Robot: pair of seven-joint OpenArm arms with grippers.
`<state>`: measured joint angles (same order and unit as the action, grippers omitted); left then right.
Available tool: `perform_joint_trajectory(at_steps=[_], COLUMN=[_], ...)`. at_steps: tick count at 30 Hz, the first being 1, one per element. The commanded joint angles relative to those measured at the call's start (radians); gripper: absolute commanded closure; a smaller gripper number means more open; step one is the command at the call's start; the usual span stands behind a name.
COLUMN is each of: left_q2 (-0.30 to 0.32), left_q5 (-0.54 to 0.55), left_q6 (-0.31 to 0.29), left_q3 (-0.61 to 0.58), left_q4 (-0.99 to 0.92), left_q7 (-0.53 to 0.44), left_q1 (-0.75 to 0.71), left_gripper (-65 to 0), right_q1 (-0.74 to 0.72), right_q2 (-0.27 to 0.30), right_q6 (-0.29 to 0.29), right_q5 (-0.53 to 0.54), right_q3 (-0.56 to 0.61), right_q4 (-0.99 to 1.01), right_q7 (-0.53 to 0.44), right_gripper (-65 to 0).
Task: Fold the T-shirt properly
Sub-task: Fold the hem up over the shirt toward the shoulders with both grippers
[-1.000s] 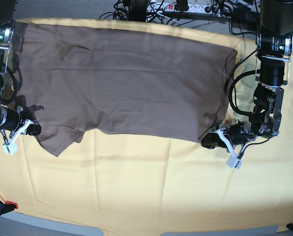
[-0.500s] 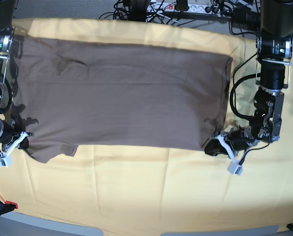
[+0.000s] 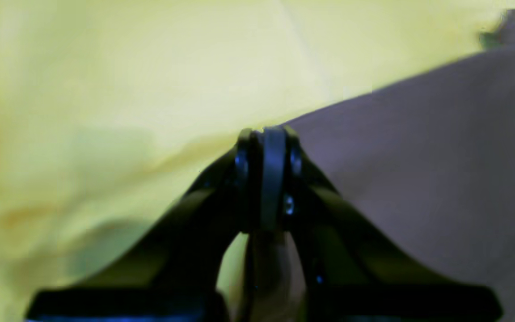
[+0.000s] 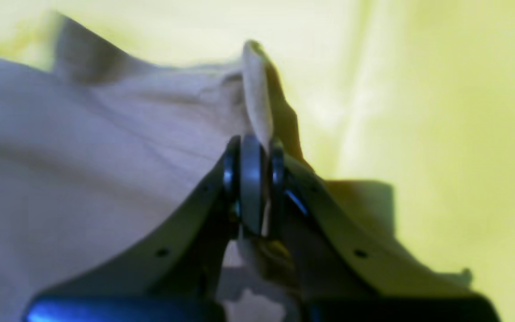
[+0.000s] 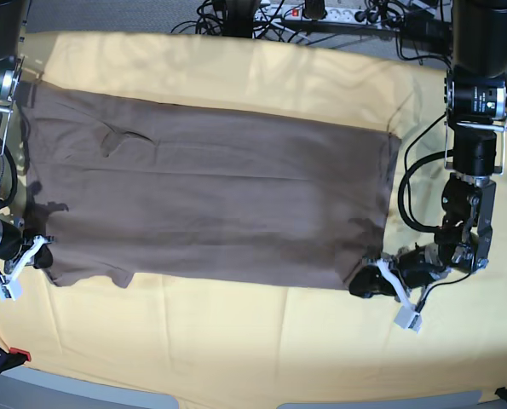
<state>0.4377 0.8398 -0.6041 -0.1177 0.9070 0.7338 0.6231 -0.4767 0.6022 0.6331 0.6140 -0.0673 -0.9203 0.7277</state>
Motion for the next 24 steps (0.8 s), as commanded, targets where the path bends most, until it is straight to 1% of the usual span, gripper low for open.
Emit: perform_joint_trajectory(at_steps=[1,4,8,10,11,13,16,20,21,24], left_q2=[0.011,0.015,0.031,0.034,0.034,0.034,0.045,0.077,0.086,0.108], left_q5=[0.041,0.133,0.286,0.372,0.406,0.437,0.456,0.458,0.460,0.504], left_q6=[-0.013,-0.028,-0.033,-0.037,-0.052,-0.090,-0.092,-0.092,-0.092,-0.092], left_q3=[0.007,0.008,0.008,0.008,0.008,0.008,0.008,0.008,0.008,0.008], left_q4=[0.014,0.014,0.014,0.014,0.014,0.016,0.016,0.016,0.016,0.016], left_q7=[0.016,0.127,0.281,0.371,0.412,0.475,0.502,0.521,0.523,0.534], left_q1=[0.022,-0.002,-0.020,-0.016,-0.013,-0.007,-0.005,-0.005,-0.005,-0.005], left_gripper=[0.0,0.0,0.0,0.0,0.0,0.0,0.0,0.0,0.0,0.0], right_q1=[-0.031,-0.030,-0.017,-0.002,0.003,0.003,0.003,0.003,0.003,0.003], right_q2=[0.025,0.027,0.027,0.030,0.032,0.040,0.069,0.116,0.127,0.142], right_q6=[0.015,0.058,0.065,0.065,0.065,0.065,0.065,0.065,0.065,0.065], right_q5=[0.036,0.119,0.241,0.267,0.273,0.277,0.345,0.485,0.507,0.511], right_q3=[-0.006,-0.006,-0.006,-0.006,-0.006,-0.006,-0.006,-0.006,-0.006,-0.006], right_q4=[-0.013,-0.013,-0.013,-0.014,-0.014,-0.014,-0.014,-0.014,-0.014,-0.014], right_q7=[-0.002,0.066,0.204,0.228,0.235,0.261,0.312,0.432,0.449,0.464], right_gripper=[0.0,0.0,0.0,0.0,0.0,0.0,0.0,0.0,0.0,0.0])
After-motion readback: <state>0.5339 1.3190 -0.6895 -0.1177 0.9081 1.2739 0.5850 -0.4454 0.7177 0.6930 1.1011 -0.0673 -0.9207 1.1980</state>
